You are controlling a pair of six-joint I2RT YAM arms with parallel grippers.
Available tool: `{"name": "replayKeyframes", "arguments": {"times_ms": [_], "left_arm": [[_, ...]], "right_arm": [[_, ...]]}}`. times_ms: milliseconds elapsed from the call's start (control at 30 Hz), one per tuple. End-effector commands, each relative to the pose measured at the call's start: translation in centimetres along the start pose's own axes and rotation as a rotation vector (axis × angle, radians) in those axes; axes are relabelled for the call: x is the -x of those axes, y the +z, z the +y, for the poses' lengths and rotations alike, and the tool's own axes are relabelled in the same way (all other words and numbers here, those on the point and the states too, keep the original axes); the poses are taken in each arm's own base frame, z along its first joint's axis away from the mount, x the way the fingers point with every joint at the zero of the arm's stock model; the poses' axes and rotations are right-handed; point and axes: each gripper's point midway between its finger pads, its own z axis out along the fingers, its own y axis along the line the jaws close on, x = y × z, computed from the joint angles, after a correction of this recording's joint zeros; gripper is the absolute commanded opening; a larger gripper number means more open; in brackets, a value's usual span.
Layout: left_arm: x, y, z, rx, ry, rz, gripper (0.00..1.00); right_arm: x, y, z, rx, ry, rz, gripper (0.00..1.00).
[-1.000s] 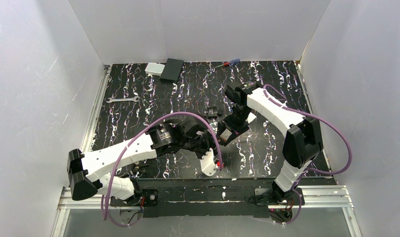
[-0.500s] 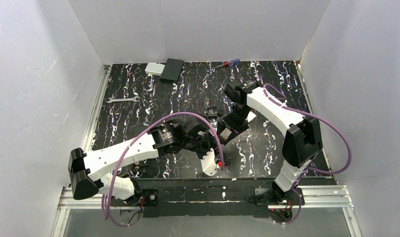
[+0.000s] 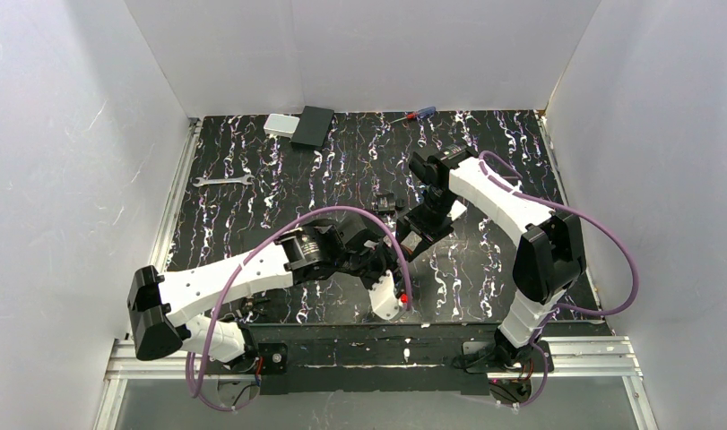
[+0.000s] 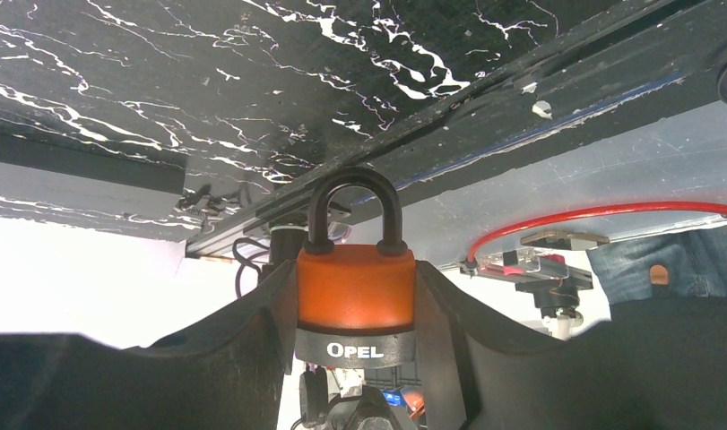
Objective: Unlock with the key
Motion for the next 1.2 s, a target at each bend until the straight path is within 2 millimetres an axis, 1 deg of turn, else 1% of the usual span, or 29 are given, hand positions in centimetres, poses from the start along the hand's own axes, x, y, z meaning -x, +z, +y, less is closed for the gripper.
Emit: {"name": "replayKeyframes", "arguments": {"times_ms": [0, 433, 633, 733, 867, 1000, 1067, 1133, 1167], "left_arm": [[-0.4, 0.5, -0.4, -0.010, 0.008, 0.016, 0.00], [-0.2, 0.3, 0.4, 0.019, 0.054, 0.009, 0.00], [-0.3, 0.5, 0.2, 0.019, 0.077, 0.019, 0.00], [0.0, 0.6, 0.0, 0.012, 0.079, 0.007, 0.00], [0.4, 0.6, -0.3, 0.012, 0.055, -0.019, 0.00], [1.3, 0.4, -0.1, 0.039, -0.034, -0.065, 0.00], [1.0, 0.5, -0.6, 0.030, -0.022, -0.051, 0.00], [0.1, 0.7, -2.0, -0.022, 0.024, -0.009, 0.00], [-0.4, 0.8, -2.8, -0.054, 0.075, 0.015, 0.00]], "right_arm": [[-1.3, -1.4, 0.0, 0.016, -0.010, 0.022, 0.01], [-1.8, -1.1, 0.3, 0.007, -0.031, 0.023, 0.01], [-2.2, -1.1, 0.6, 0.009, -0.049, 0.032, 0.01], [-2.3, -1.2, 1.1, 0.019, -0.072, 0.031, 0.01], [-2.5, -1.9, 1.9, 0.049, -0.102, 0.010, 0.01], [-2.4, -2.3, 2.1, 0.066, -0.115, -0.006, 0.01], [-2.6, -2.3, 1.9, 0.062, -0.116, -0.002, 0.01], [-2.9, -2.4, 1.5, 0.062, -0.101, 0.013, 0.01], [-3.1, -2.4, 1.3, 0.062, -0.090, 0.020, 0.01]]}}
